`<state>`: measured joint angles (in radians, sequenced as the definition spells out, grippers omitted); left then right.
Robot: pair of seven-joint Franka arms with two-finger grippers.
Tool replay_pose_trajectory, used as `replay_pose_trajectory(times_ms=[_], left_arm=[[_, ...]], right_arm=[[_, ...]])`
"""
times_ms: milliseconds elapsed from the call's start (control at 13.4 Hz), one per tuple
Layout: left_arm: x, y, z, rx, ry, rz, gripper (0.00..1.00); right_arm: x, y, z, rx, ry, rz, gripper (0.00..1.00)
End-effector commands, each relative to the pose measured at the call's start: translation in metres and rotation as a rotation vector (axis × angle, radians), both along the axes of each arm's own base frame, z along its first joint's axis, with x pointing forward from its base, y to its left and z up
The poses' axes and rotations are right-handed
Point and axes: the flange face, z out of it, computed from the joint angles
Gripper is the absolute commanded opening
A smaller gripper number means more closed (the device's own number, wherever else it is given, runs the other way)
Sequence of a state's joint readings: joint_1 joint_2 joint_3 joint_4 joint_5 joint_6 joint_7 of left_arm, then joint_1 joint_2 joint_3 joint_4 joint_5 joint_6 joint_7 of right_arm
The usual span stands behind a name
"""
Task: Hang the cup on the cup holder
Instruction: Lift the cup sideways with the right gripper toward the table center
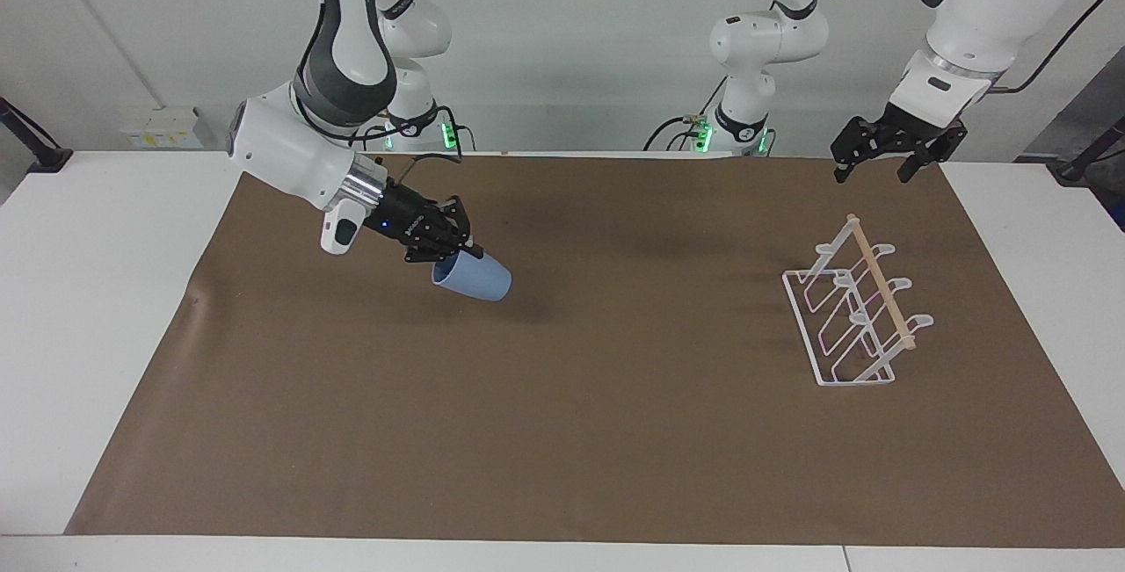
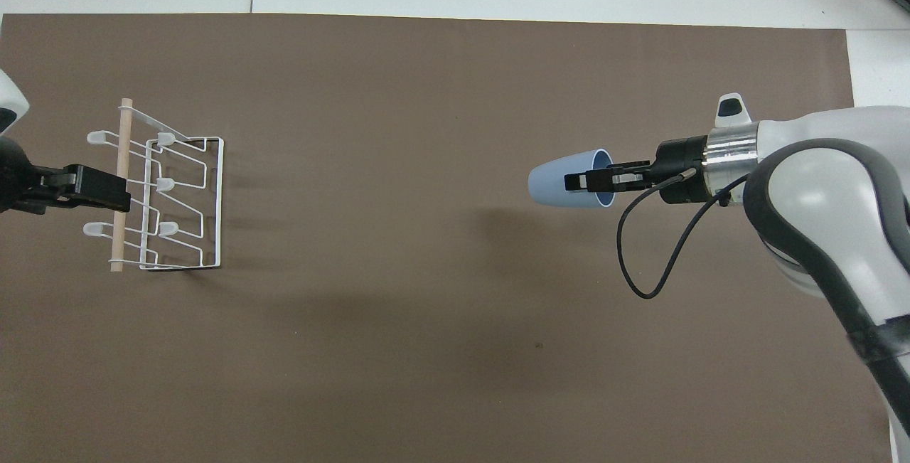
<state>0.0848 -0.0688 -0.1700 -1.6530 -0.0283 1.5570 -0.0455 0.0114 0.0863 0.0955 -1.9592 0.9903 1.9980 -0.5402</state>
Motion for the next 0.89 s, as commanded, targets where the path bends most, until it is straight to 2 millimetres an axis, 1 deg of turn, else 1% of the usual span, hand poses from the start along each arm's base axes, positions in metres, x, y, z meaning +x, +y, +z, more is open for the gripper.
replay_pose_trajectory(times_ms=[0,74,149,297,520,595,743,818], left_arm=[[-0.006,0.005,0.003,-0.009,-0.022,0.018,1.00],[-0.008,0.007,0.000,-0.008,-0.005,0.022,1.00],[-0.011,0.003,-0.003,-0.006,0.005,0.019,1.00],[-0.015,-0.002,-0.005,-0.015,0.012,0.090,1.00],[-0.015,-0.019,-0.002,-0.200,0.065,0.377,1.00],[-0.015,-0.026,0.000,-0.248,0.088,0.473,1.00],[-0.014,-0.041,0.001,-0.335,0.136,0.680,1.00],[-0.012,-0.048,-0.002,-0.379,0.159,0.773,1.00]], right_arm=[[-0.003,0.009,0.015,0.152,-0.002,-0.040,0.00],[-0.005,0.020,0.019,0.210,0.012,-0.049,0.00],[-0.006,0.024,0.024,0.265,0.021,-0.074,0.00],[-0.013,0.046,0.027,0.346,0.060,-0.091,0.00],[-0.021,0.075,0.032,0.410,0.090,-0.091,0.00],[-0.022,0.079,0.034,0.423,0.096,-0.091,0.00],[-0.026,0.095,0.037,0.458,0.114,-0.094,0.00],[-0.029,0.108,0.037,0.462,0.117,-0.109,0.00]])
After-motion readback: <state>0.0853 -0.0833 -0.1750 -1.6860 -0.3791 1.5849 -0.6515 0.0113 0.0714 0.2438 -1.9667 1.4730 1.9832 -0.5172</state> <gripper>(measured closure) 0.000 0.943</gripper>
